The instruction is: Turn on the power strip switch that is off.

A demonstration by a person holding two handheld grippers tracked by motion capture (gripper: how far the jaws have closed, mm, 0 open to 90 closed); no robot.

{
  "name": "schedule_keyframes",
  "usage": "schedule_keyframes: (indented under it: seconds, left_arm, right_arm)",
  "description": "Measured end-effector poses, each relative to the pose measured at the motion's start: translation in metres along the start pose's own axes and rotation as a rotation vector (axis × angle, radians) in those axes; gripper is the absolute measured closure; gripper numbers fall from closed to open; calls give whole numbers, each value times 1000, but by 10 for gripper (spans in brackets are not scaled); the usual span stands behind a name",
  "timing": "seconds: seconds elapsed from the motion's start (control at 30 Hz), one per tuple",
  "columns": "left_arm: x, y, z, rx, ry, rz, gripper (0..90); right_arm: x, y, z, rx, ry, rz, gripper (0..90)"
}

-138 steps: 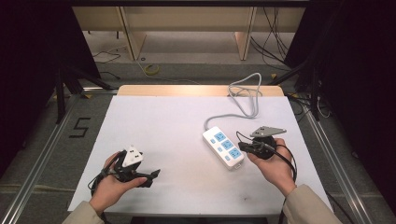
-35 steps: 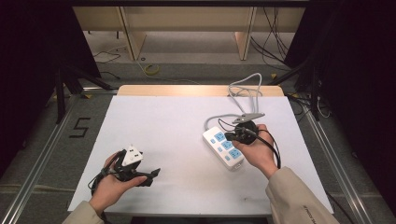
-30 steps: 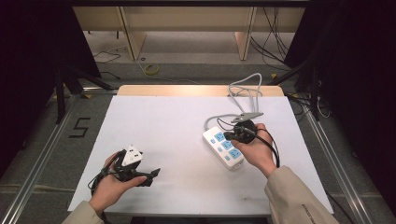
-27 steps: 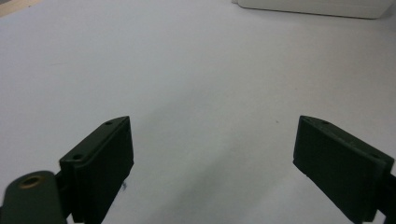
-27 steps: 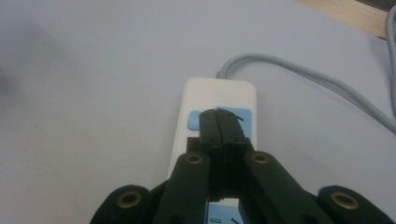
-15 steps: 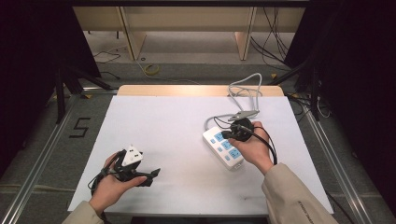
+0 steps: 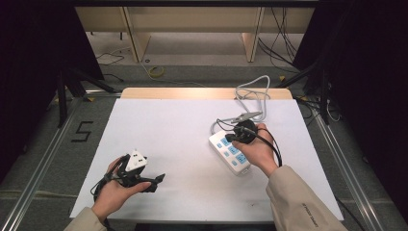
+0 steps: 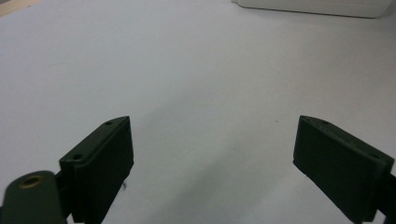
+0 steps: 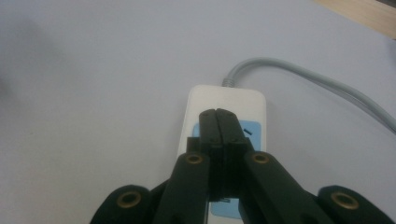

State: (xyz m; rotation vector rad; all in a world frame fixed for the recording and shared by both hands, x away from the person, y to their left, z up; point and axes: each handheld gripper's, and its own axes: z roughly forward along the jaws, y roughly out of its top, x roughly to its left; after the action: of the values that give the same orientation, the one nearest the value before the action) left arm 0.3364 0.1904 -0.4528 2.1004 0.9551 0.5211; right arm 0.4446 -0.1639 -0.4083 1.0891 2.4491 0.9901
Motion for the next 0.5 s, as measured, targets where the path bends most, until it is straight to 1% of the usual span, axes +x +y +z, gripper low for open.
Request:
schedule_keyframes:
  seconds: [0.5]
  left_arm:
    - [0,0,0,2,-4,4,118]
  right_arm:
    - [0,6,10,22,4,-3,900]
